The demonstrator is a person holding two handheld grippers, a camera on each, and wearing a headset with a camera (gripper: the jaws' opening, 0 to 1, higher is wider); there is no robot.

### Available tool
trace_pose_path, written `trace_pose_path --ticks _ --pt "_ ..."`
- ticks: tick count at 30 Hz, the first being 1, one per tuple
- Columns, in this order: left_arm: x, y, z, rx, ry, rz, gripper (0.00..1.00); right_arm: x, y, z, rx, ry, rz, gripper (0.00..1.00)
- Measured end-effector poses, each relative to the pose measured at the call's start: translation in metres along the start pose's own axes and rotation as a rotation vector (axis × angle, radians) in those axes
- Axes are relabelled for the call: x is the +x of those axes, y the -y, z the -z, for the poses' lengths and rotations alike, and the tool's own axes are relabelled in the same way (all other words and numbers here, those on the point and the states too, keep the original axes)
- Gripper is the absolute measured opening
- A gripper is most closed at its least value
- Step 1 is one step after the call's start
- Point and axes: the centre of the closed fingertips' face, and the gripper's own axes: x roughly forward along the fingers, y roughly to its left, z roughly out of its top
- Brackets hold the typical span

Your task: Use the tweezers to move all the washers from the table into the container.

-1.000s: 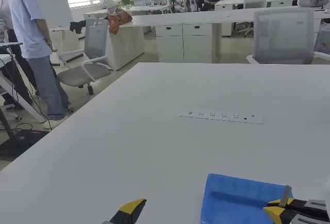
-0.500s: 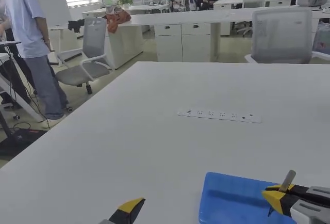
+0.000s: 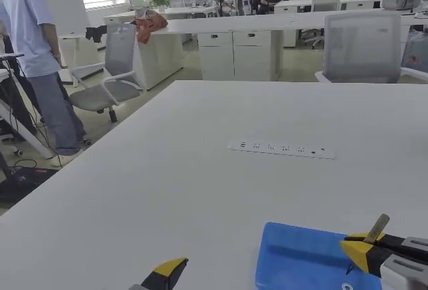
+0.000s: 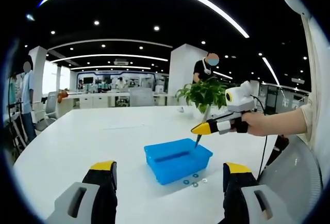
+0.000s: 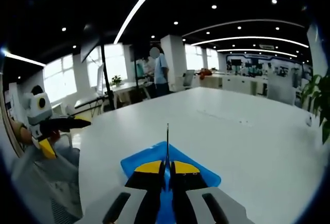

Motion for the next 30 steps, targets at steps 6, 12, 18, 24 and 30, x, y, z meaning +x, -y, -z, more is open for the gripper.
trace_pose_path --ticks 6,12,18,24,30 --pt "0.001 0.001 0.002 0.005 -0.01 0.003 0.86 -0.01 -0.009 -0.008 0.019 0.036 -0.007 0.02" --pt "0.001 0.001 0.004 0.008 -0.02 0.005 0.85 -0.02 -0.016 -0.007 0.047 0.058 -0.022 0.02" --pt "0.002 0.002 0.006 0.013 -0.034 0.011 0.85 -0.03 -0.024 0.002 0.089 0.068 -0.026 0.02" --pt "0.002 0.003 0.008 0.014 -0.041 0.012 0.84 -0.038 -0.026 0.019 0.157 0.072 -0.034 0.02" --pt "0.001 0.002 0.009 0.023 -0.051 0.007 0.84 -0.045 -0.025 0.034 0.249 0.092 -0.043 0.02"
